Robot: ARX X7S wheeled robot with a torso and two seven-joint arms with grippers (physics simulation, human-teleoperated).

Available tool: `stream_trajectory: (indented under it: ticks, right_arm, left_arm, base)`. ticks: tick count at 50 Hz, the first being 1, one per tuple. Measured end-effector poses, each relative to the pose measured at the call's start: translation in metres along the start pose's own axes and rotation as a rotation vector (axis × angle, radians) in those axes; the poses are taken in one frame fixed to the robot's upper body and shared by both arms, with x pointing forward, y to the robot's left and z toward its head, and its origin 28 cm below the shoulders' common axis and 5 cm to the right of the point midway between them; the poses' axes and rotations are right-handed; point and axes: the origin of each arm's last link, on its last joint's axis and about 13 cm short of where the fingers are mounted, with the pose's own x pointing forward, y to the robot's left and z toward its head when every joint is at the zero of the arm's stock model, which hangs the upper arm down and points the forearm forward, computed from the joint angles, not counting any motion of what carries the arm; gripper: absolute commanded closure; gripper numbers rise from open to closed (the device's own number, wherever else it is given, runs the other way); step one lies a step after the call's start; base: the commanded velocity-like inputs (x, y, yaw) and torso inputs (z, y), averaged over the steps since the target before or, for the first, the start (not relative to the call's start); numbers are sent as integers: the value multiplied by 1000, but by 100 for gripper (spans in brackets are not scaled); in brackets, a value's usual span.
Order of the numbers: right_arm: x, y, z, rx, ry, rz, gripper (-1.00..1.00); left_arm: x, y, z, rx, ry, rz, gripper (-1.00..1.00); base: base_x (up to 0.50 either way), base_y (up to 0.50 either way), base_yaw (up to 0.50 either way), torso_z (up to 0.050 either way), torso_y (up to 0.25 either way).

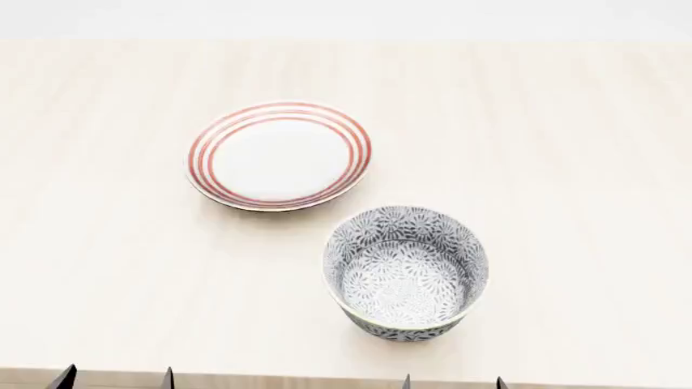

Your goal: Put the bowl on the plate.

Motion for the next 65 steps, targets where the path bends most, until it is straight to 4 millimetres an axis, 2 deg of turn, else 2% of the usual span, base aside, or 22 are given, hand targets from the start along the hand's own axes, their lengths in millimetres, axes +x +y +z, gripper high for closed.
stream_trajectory:
  ticks: [45,50,60,65]
  right_arm:
    - [3,0,3,23,8,-16,-100]
    - [8,-5,21,42,-50,-48,-100]
    - [15,-28,100,97,-396,-190,-100]
    - [9,-34,126,126,-528,-230,-100]
  left_arm:
    - [0,-1,-2,21,33,21,-100]
    - [2,3,17,8,-44,56,-100]
    - [1,29,91,-4,-392,248,-100]
    - [-6,39,115,-6,-523,326,-100]
  base:
    - [0,0,0,0,0]
    - [0,0,0,0,0]
    - [0,0,0,0,0]
    - [312,0,0,0,0]
